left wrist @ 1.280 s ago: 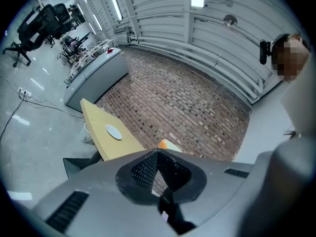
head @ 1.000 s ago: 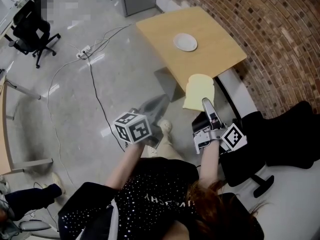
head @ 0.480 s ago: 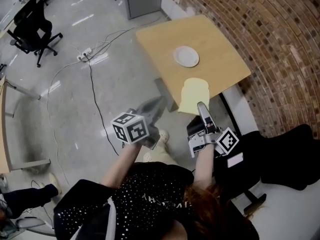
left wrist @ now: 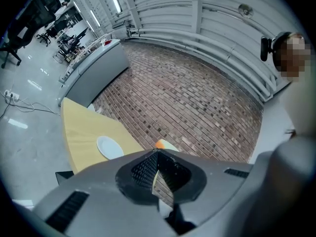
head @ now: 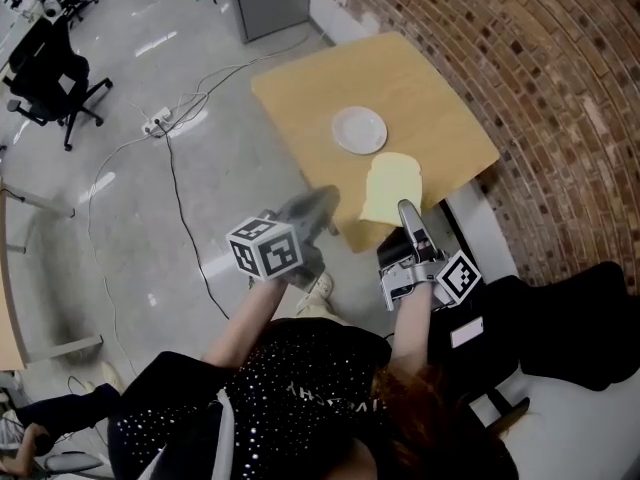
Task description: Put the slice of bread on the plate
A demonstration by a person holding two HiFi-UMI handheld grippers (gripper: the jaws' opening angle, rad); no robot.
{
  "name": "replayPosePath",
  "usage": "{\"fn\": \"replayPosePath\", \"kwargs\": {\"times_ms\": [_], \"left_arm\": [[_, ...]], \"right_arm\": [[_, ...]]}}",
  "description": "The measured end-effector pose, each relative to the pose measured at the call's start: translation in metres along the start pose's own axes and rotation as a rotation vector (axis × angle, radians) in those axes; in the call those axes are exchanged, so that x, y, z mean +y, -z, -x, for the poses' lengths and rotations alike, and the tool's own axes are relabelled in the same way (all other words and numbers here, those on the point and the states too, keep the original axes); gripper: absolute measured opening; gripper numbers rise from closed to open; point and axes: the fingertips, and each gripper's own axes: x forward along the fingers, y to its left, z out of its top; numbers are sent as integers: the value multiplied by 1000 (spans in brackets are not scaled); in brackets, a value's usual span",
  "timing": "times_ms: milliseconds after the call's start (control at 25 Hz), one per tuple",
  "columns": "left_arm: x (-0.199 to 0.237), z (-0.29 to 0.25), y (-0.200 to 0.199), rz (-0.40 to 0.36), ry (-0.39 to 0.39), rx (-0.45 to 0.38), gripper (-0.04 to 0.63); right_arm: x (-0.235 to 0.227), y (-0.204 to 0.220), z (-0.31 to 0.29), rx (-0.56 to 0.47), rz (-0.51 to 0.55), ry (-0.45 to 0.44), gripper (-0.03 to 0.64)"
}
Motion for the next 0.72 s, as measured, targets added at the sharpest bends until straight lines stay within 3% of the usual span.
{"fn": "replayPosePath", "kwargs": {"times_ms": [440, 720], "left_arm": [[21, -35, -29, -32, -17, -52, 11], [21, -35, -21, 4, -33, -67, 11]], "right_arm": [[-2, -26, -52, 48, 19, -50, 97], [-11, -17, -31, 33, -12, -34, 97]]}}
